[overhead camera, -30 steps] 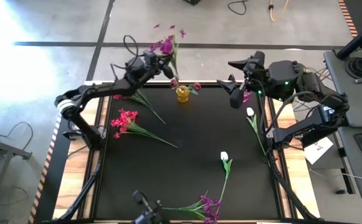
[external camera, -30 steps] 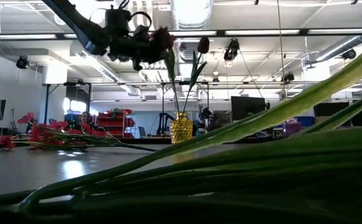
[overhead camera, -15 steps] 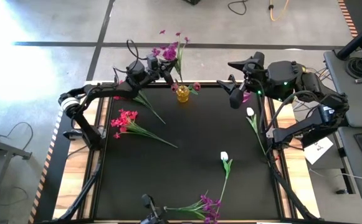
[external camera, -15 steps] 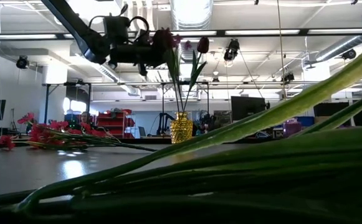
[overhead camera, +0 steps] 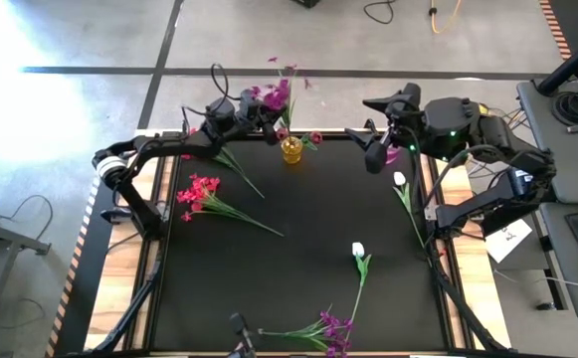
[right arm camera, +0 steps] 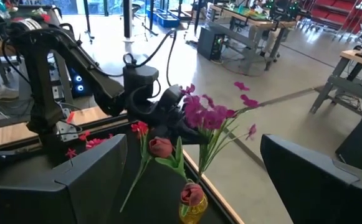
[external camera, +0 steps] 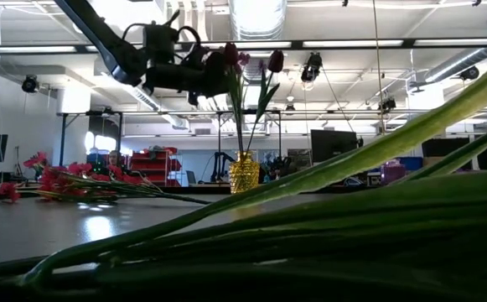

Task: Sort flowers into vase by color
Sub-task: Put the left violet flowers into the yellow flower vase, then put the violet flowers into the yellow flower vase

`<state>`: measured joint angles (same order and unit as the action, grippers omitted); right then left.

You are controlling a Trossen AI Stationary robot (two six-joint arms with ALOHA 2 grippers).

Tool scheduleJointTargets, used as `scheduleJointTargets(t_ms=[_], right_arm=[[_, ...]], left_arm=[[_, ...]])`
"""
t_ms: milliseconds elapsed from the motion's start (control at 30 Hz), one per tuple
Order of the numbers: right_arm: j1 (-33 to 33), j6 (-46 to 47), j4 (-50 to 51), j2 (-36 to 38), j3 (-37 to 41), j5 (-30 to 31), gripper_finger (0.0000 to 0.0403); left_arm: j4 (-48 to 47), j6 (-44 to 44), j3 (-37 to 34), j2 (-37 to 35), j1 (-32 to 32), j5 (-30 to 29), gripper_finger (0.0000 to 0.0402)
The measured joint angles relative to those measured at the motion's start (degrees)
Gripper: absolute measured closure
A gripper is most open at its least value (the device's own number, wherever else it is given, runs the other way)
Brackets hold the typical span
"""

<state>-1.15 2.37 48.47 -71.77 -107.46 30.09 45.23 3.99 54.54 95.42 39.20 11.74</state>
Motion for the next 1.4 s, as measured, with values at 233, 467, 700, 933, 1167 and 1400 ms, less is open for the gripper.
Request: scheduleJointTargets(t_ms=[233,467,700,933,1167,1400], right_arm=[[0.0,2.1,2.8,-0.8,0.1,0.0,0.0042],[0.0,1.7,2.8,-1.1,0.1,-0.1,0.0042],[0.0,0.0,2.8,-1.1,0.0,0.5,0.0042],[0.0,0.7,3.9,-1.0,0.0,0.2,0.0042],[0.0,3.1,5.4,-1.0,0.1,0.0,0.0042],[0.0,5.7,6.0,-1.0,0.2,0.0,0.0042]], left_arm=[[-18.0,-4.0,0.0,-7.5,0.5,1.4,0.0229],[-45.5,-8.2,0.0,-20.7,0.4,1.3,0.0172],[-68.1,-6.7,-0.3,-34.5,0.2,0.8,0.0164],[-76.8,-2.3,-0.1,-42.2,-0.7,2.4,0.0163],[-82.8,5.7,-1.4,-48.3,-13.9,7.7,0.0163],[-79.3,16.3,-6.2,-50.5,-44.9,-7.5,0.0163]])
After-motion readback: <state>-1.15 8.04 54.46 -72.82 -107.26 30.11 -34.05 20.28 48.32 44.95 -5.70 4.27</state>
